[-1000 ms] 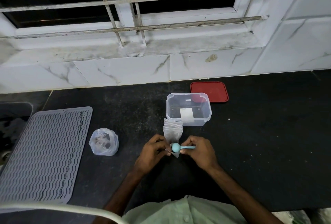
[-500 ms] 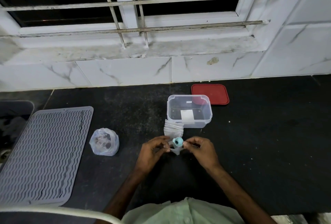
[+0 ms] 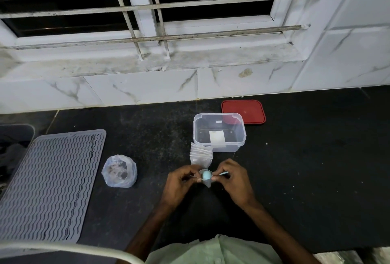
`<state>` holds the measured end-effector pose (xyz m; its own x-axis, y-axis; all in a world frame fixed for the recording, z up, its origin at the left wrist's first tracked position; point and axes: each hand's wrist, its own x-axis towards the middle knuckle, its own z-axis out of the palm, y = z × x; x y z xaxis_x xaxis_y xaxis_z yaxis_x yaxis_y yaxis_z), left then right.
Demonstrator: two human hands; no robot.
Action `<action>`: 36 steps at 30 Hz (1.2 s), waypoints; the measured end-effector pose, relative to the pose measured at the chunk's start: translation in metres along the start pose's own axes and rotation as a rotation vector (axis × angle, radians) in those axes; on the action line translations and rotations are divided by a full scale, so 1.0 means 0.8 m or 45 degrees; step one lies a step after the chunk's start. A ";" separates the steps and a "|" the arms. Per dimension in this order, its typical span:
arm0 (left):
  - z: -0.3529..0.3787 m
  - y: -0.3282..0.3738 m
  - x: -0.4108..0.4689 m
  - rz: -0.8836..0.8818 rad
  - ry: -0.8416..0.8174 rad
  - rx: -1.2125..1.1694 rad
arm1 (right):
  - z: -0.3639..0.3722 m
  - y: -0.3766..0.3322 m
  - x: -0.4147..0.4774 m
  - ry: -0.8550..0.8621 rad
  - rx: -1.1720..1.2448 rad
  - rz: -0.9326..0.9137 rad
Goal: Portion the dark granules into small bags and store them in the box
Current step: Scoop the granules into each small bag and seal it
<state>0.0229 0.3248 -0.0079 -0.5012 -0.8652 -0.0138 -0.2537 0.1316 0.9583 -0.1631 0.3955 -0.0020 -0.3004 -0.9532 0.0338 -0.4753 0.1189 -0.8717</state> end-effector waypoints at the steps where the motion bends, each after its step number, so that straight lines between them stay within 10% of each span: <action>1: 0.001 0.001 0.001 0.017 0.014 0.000 | 0.000 0.000 0.002 -0.006 0.024 -0.002; 16: -0.002 -0.003 0.003 0.023 0.092 -0.067 | 0.014 0.007 0.000 0.264 0.549 0.117; 29: 0.003 -0.002 0.002 -0.067 0.043 -0.128 | 0.002 0.016 0.001 0.305 1.292 0.717; 36: 0.001 0.000 0.003 -0.197 0.111 -0.141 | -0.026 0.089 0.016 0.445 0.680 0.894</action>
<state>0.0213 0.3234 -0.0083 -0.3885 -0.9102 -0.1434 -0.2274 -0.0561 0.9722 -0.2176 0.3977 -0.0537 -0.6452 -0.5649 -0.5144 0.3234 0.4081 -0.8537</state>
